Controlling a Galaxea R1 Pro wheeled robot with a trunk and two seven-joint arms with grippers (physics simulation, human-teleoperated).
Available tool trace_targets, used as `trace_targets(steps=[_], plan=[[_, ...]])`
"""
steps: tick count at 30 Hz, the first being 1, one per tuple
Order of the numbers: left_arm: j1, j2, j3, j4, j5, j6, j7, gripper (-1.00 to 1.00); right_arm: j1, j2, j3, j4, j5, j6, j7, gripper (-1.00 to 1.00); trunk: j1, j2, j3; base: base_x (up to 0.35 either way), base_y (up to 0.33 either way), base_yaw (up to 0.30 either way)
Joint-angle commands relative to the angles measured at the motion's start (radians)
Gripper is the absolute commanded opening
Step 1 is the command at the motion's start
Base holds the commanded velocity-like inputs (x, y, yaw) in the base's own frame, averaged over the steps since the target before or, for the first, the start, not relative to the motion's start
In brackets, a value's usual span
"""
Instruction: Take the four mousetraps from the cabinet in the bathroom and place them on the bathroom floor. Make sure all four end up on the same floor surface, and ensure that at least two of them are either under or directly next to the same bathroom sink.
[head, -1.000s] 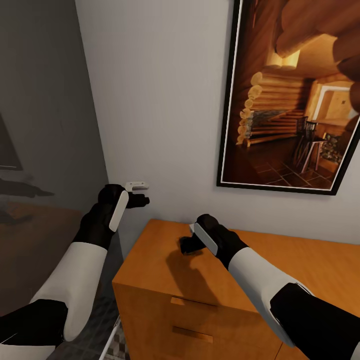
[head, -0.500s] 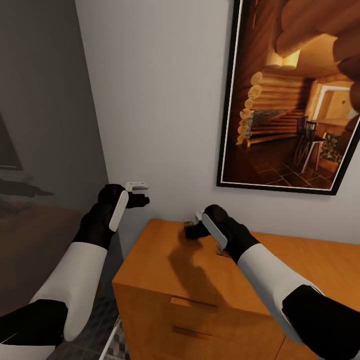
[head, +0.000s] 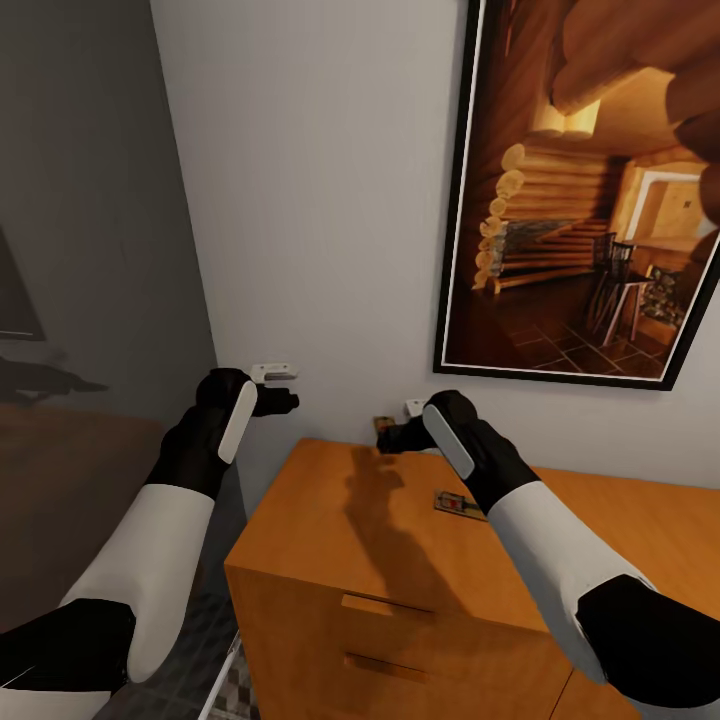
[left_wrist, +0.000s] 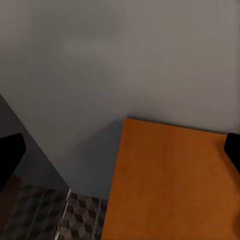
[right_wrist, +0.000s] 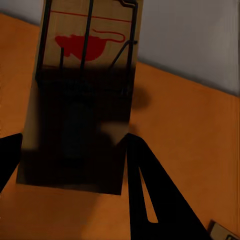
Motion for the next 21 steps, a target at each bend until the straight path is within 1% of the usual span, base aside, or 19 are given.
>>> trace_targets(steps=[1,4,7,8,12,15,16,19,21], plan=[[-0.001,0.000,-0.001,0.000,0.011,0.003,0.010,1.00,-0.001,-0.001,0.001,-0.001,-0.014,0.002,-0.011,-1.00,0.000,-0.001,-0.001,0.000,0.000,0.000],[-0.001,0.000,-0.001,0.001,0.011,0.003,0.010,1.00,0.000,-0.002,0.000,-0.002,-0.010,0.002,-0.014,-1.00,0.000,-0.001,-0.001,0.000,0.000,0.000],[-0.001,0.000,-0.001,0.002,0.011,0.003,0.010,1.00,-0.001,-0.001,0.001,-0.003,0.013,0.002,-0.032,-1.00,0.000,-0.001,-0.001,0.000,0.000,0.000],[-0.001,0.000,-0.001,0.002,0.011,0.003,0.010,1.00,-0.001,0.001,0.000,-0.003,0.029,0.002,-0.046,-1.00,0.000,-0.001,-0.001,0.000,0.000,0.000],[-0.001,-0.003,-0.001,0.002,0.011,0.003,0.010,1.00,0.000,0.004,-0.002,-0.003,0.058,0.002,-0.072,-1.00,0.000,-0.001,-0.001,0.000,0.000,0.000],[-0.001,-0.007,-0.001,0.002,0.011,0.003,0.010,1.00,0.000,0.005,-0.002,-0.003,0.065,0.002,-0.078,-1.00,0.000,-0.001,-0.001,0.000,0.000,0.000],[-0.007,-0.001,-0.007,0.008,0.005,0.004,0.004,1.00,0.006,-0.001,0.002,0.003,0.069,-0.003,-0.072,-1.00,0.000,-0.001,-0.001,0.000,0.000,0.000],[-0.023,0.016,-0.005,0.025,-0.015,-0.002,-0.012,1.00,0.018,-0.018,-0.001,0.019,0.072,-0.011,-0.062,-1.00,0.000,-0.001,-0.001,0.000,0.000,0.000],[-0.019,0.027,-0.004,0.036,-0.028,-0.004,-0.024,1.00,0.017,-0.029,-0.002,0.031,0.073,-0.006,-0.067,-1.00,0.000,-0.001,-0.001,0.000,0.000,0.000]])
